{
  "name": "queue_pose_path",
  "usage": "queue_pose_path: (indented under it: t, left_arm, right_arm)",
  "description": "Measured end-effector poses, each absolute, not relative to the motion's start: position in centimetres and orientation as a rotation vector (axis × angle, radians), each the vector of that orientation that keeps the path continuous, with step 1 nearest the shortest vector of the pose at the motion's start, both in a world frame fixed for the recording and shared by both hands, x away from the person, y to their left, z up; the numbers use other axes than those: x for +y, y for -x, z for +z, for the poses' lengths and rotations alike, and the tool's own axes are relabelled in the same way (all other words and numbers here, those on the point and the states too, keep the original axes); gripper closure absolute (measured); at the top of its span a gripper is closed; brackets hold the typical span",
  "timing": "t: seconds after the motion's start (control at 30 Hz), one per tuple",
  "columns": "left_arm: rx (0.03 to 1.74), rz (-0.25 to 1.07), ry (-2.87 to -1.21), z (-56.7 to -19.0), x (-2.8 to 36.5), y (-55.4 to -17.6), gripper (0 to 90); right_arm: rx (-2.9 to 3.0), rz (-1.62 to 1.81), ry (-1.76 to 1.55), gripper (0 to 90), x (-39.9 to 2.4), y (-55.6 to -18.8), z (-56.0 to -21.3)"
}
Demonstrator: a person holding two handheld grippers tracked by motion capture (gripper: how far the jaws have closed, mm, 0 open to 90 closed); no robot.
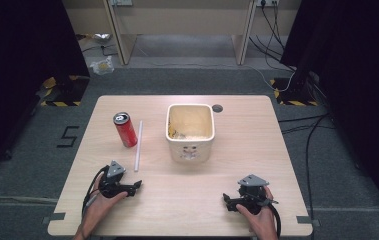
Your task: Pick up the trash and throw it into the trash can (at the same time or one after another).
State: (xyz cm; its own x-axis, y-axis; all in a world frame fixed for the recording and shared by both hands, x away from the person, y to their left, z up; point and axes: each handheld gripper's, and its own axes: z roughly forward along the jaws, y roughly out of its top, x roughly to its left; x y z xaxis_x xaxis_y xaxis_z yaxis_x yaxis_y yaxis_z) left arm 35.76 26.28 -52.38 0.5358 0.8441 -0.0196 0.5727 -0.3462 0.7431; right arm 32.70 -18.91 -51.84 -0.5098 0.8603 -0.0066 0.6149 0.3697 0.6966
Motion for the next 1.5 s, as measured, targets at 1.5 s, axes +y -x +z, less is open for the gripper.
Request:
queue_pose_path:
  t: [1.5]
  left_arm:
    - [1.222,0.569,-1.927,-49.3,28.5,-38.8,15.5]
  right_arm:
    - [2.267,0.914,-1.286,0.4,-18.9,-32.7,-51.8]
